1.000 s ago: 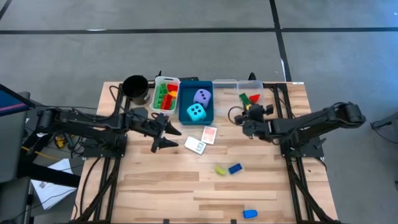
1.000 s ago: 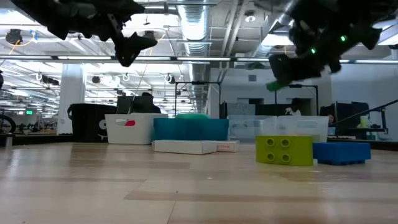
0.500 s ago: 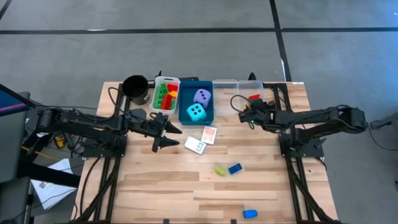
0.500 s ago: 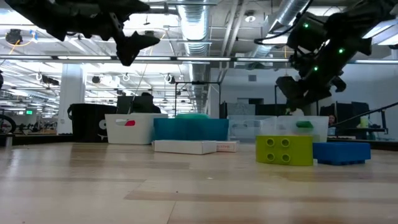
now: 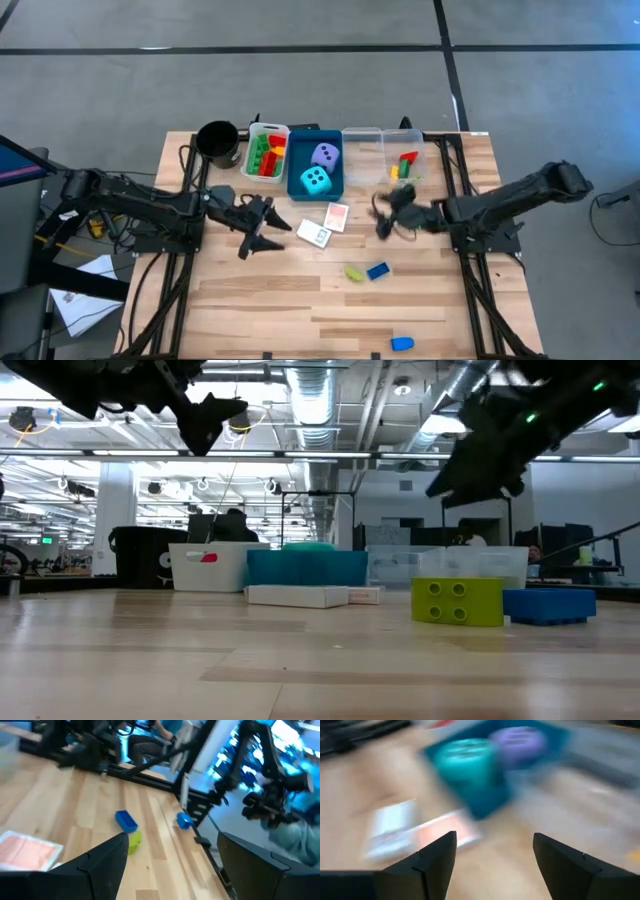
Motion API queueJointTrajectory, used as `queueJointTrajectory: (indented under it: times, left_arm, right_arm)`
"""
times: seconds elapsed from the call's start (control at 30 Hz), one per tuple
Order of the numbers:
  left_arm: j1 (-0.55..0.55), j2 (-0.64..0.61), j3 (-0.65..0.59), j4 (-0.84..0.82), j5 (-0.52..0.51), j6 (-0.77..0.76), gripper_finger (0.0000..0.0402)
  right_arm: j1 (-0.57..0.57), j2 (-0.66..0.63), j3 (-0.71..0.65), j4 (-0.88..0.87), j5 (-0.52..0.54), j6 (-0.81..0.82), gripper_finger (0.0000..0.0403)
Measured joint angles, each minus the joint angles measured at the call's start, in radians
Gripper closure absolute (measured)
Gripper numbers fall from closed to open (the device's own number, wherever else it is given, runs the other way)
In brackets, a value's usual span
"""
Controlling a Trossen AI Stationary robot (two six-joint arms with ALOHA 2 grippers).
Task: Pick & Place Toys
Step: Put the light green game piece into the right transparent bin
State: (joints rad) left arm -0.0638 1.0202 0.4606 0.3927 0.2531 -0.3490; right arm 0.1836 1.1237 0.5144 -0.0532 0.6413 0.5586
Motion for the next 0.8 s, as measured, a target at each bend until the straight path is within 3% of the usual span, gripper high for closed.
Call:
queueJointTrajectory:
  times: [0.17, 0.37, 0.63, 0.8]
  left_arm:
    - [-0.103, 0.099, 0.001, 0.09, -0.031, 0.136, 0.0105]
    - [-0.196, 0.375, 0.001, 0.352, -0.231, 0.351, 0.0105]
    - [-0.134, 0.719, 0.011, 0.715, -0.28, 0.378, 0.0105]
    - [-0.096, 0.889, 0.109, 0.747, -0.257, 0.366, 0.0105]
  right_arm:
    - [0.195, 0.081, 0.0, 0.217, -0.087, -0.035, 0.0148]
    - [0.32, 0.197, 0.001, 0.542, 0.036, -0.07, 0.0148]
    - [0.38, 0.306, 0.0, 0.764, 0.205, -0.278, 0.0148]
    - [0.384, 0.333, 0.0, 0.766, 0.224, -0.282, 0.0148]
